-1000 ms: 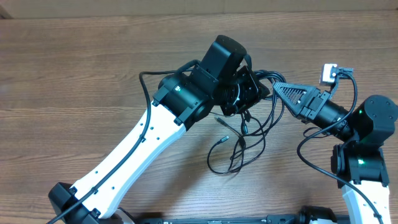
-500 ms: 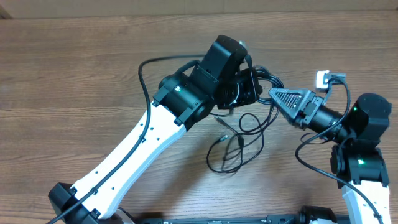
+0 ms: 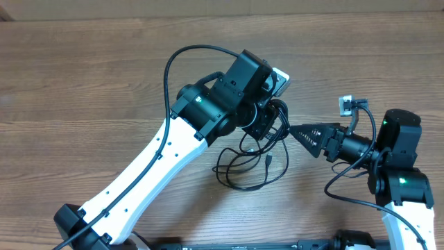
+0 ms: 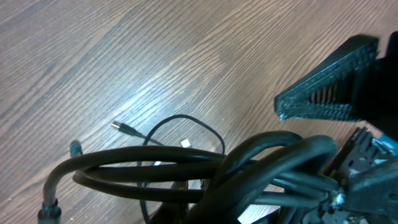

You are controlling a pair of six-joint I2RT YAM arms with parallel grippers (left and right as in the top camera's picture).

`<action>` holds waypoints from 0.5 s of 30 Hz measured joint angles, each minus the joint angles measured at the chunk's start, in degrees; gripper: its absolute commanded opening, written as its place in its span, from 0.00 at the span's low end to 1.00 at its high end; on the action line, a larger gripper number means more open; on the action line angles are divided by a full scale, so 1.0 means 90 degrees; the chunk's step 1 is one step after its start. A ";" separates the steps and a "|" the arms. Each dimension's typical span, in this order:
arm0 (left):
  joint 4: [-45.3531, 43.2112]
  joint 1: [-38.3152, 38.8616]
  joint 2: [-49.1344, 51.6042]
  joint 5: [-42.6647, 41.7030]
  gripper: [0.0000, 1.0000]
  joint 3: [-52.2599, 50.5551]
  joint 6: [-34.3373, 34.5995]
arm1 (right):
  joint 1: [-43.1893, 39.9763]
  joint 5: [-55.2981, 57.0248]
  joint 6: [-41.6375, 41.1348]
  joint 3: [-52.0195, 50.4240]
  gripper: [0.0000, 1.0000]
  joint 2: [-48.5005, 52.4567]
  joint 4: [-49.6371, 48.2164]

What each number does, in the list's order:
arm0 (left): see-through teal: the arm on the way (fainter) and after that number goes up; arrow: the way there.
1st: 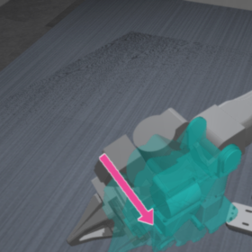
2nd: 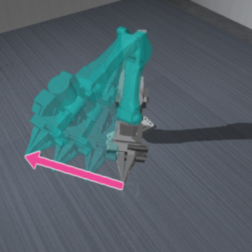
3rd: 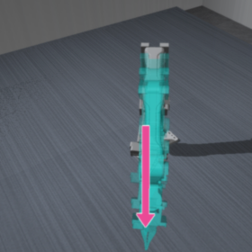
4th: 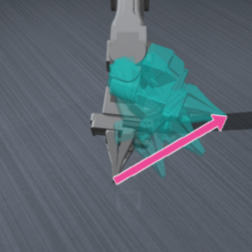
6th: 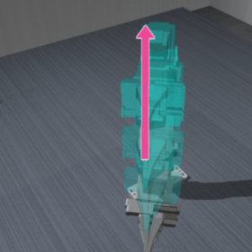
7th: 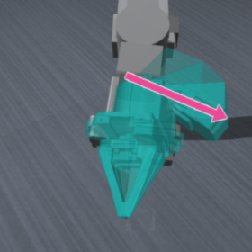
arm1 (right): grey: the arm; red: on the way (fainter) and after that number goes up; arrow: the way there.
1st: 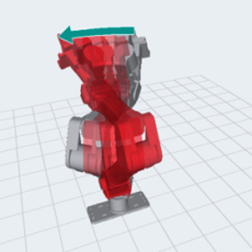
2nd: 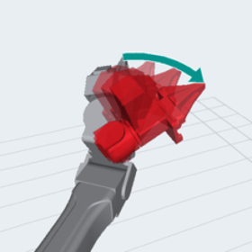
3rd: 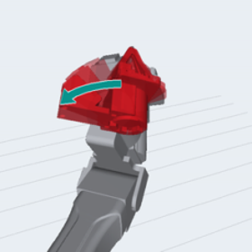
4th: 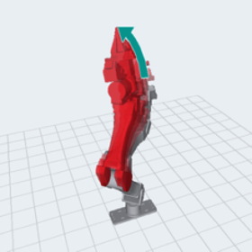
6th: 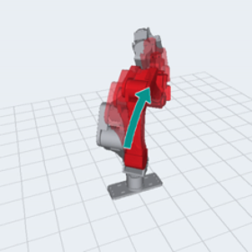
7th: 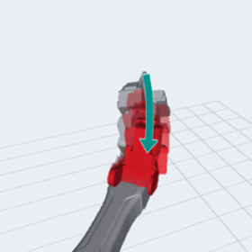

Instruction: Untangle cables

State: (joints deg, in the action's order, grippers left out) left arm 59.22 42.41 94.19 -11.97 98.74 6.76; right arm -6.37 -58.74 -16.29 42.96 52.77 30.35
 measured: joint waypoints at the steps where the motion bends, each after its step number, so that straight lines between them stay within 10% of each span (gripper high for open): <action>1: -0.0002 0.0000 0.0000 0.0010 0.04 0.0000 -0.0090 | 0.0000 -0.0070 0.0029 0.0000 0.70 0.0000 -0.0109; 8: -0.0058 0.0131 0.0000 0.0024 0.04 0.0000 -0.0160 | 0.0000 -0.0850 0.0607 0.0000 0.64 0.0000 -0.0274; 15: -0.0219 0.0206 0.0000 0.0022 0.04 0.0000 -0.0163 | 0.0000 -0.1382 0.1141 0.0000 0.18 0.0000 -0.0274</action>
State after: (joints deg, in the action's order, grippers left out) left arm 57.25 44.27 94.19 -11.77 98.74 5.30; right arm -6.37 -71.18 -6.02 42.96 52.77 27.88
